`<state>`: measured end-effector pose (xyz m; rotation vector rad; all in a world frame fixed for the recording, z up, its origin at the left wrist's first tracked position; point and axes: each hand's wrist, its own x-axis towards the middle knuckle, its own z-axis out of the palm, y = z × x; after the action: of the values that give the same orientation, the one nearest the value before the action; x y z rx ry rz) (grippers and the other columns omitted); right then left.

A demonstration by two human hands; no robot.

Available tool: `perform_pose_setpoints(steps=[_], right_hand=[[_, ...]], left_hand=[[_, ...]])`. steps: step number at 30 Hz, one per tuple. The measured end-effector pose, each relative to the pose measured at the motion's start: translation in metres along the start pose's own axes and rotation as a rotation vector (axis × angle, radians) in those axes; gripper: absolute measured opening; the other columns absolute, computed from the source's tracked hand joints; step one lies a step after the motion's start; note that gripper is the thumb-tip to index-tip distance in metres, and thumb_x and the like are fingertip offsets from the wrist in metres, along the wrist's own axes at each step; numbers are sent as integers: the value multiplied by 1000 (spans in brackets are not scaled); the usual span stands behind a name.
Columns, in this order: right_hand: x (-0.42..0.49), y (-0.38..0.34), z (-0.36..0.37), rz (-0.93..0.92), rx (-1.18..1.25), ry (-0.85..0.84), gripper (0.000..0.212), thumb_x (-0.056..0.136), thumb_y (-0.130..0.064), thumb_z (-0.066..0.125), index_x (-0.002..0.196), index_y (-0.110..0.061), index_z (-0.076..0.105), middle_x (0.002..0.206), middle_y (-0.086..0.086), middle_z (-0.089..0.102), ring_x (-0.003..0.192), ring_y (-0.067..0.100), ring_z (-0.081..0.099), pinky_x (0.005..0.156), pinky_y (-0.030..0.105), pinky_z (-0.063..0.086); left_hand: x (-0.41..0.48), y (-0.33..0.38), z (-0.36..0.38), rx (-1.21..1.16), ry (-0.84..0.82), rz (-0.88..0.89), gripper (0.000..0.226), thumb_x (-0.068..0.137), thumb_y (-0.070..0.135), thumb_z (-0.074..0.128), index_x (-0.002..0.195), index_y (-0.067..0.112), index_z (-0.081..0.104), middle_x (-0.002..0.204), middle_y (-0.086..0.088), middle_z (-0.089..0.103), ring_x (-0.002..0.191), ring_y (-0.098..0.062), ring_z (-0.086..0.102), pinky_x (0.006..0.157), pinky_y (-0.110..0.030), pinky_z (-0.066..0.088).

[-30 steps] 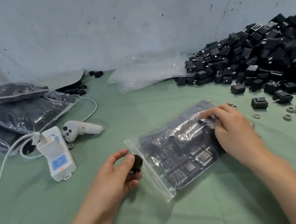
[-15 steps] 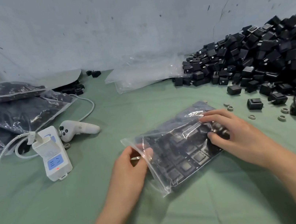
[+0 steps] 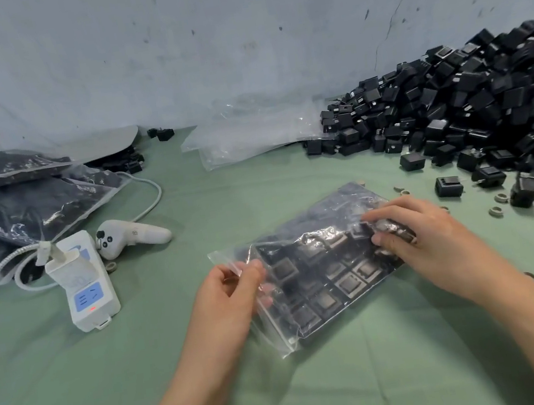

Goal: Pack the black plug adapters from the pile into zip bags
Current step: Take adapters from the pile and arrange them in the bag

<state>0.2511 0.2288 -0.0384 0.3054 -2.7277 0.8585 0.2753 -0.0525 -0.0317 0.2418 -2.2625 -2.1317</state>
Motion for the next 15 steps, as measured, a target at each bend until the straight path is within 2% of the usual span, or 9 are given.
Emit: perform_pose_setpoints(steps=[1,3,8,12,15], right_hand=[[0,-1,0,-13,2,7,27,93,-36,62,118,-46,63,115,-29,51,109,3,46,92,26,36],[0,-3,2,-36,0,18,26,91,-37,63,114,-48,64,114,-35,48,108,-2,44,92,22,33],[1,-7,5,-55,-4,37,24,91,-36,61,113,-42,68,116,-31,51,109,0,48,95,21,33],[0,-9,4,-77,12,63,25,92,-33,60,115,-38,69,115,-26,55,107,-1,48,95,23,35],[-1,-11,2,-69,12,79,26,94,-30,58,118,-35,68,116,-22,57,108,2,49,95,25,37]], left_hand=[[0,1,2,-9,10,4,17,94,23,64,99,7,67,92,-2,77,75,-5,72,59,-13,51],[1,3,5,-103,-6,-32,9,98,11,57,99,3,61,89,-5,77,78,-11,74,59,-15,54],[1,11,11,-399,-66,-162,11,104,9,45,96,2,50,94,-21,75,87,-28,75,65,-29,62],[3,18,10,-566,-168,-262,14,102,8,42,95,-1,50,103,-32,70,97,-37,72,74,-38,63],[4,19,7,-717,-254,-335,13,99,10,44,87,8,46,115,-38,64,110,-41,67,84,-46,59]])
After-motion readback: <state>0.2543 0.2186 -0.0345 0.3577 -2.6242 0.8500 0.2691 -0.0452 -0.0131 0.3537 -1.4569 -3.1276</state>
